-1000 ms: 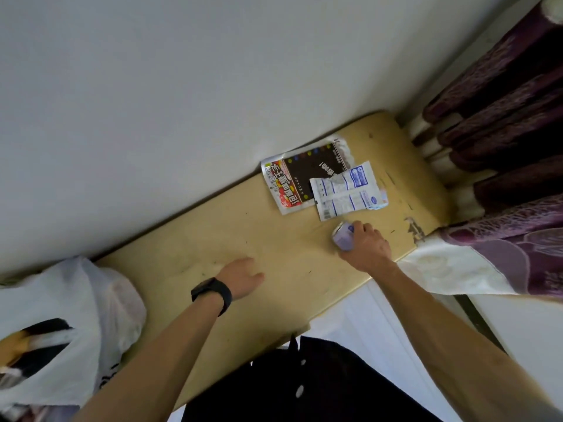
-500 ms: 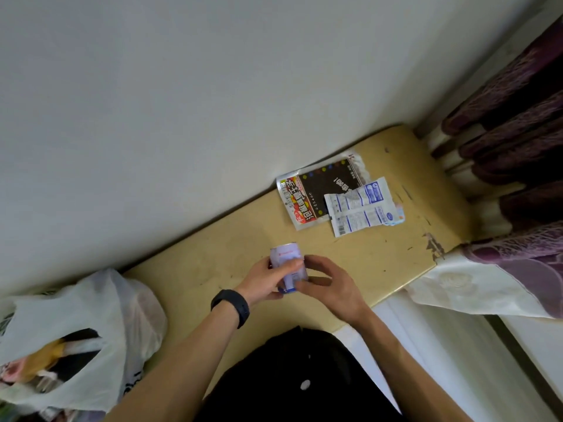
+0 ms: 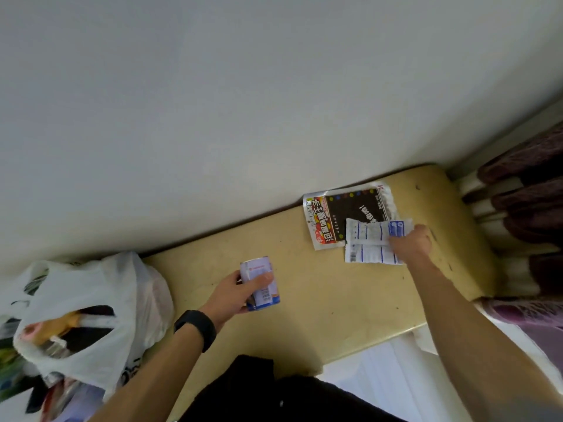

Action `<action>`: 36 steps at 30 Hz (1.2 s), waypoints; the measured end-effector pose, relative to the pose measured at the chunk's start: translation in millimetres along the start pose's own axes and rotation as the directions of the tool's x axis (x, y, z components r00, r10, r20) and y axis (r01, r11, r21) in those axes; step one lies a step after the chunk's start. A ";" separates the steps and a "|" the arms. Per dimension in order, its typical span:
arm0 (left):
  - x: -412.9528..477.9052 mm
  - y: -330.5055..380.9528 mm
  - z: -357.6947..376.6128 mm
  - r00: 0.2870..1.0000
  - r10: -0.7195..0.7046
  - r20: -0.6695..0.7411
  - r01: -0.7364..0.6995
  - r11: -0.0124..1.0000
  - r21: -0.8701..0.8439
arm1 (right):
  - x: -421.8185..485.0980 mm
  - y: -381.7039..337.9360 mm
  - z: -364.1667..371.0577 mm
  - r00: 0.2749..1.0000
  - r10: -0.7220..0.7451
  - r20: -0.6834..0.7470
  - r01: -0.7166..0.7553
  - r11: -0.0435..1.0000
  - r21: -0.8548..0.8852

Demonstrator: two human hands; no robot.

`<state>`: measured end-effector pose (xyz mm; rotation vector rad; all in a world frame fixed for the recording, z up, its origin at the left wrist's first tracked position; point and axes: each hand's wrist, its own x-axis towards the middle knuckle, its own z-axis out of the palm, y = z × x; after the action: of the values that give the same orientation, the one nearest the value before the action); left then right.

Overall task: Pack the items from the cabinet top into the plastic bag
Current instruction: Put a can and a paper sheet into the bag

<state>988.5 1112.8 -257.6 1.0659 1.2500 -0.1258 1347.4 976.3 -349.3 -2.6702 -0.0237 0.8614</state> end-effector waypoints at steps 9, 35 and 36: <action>-34.3 -19.4 -26.8 1.000 0.019 -0.017 -0.020 0.997 -0.071 | -133.0 0.9 -4.6 0.973 -0.209 0.097 0.144 0.880 0.452; -223.8 -151.7 -262.8 0.753 0.225 -0.618 -0.224 0.971 0.082 | -414.5 -110.6 148.0 0.439 -0.472 0.764 -0.609 0.469 0.640; -218.8 -157.3 -266.7 0.755 0.222 -0.617 -0.193 0.975 0.114 | -419.3 -109.8 148.9 0.443 -0.468 0.764 -0.603 0.475 0.641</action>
<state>624.0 1117.1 -153.3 1.3353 1.7161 0.4168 929.3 1077.0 -190.6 -0.9226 0.2521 1.6672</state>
